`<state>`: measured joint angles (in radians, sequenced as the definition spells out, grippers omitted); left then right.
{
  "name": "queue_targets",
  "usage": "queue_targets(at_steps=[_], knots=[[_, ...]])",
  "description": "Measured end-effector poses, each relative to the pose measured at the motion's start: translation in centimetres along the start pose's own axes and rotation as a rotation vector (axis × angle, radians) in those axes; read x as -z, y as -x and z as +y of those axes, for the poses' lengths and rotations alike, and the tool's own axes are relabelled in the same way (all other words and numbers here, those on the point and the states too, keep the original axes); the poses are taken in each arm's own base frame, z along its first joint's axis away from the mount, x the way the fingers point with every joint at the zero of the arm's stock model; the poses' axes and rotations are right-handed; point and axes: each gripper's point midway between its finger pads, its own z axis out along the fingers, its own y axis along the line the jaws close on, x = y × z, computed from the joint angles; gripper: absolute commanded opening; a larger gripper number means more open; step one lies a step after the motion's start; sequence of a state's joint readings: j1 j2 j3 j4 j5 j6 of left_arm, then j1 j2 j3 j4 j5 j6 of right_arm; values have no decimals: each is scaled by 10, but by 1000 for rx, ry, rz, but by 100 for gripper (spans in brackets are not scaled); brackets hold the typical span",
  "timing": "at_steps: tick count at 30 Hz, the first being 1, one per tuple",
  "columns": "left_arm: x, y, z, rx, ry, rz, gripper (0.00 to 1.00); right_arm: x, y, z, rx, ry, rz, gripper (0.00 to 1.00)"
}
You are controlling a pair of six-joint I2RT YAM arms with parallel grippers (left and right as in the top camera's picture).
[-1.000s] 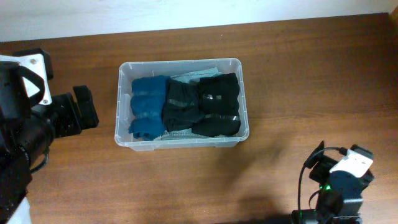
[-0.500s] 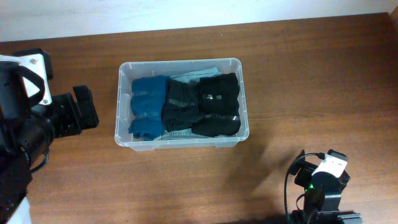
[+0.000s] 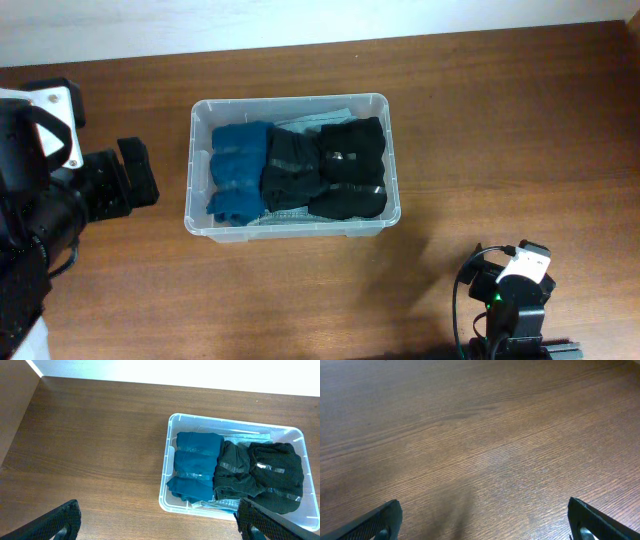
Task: Pack container
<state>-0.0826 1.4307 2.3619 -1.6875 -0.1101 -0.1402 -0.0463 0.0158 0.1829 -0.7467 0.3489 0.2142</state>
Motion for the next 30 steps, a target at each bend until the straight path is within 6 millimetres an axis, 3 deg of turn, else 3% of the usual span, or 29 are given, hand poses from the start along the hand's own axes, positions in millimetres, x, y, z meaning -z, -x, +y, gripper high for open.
queue_targets(at_steps=[20, 27, 30], knots=[[0, 1, 1, 0, 7, -5, 99, 0, 0, 0, 1, 0, 0, 98], [-2, 29, -6, -28, -31, -156, 99, 0, 0, 0, 0, 0, 0, 98], [-9, 29, -13, -60, -70, -215, 99, 0, 0, 1, 0, 4, 1, 98]])
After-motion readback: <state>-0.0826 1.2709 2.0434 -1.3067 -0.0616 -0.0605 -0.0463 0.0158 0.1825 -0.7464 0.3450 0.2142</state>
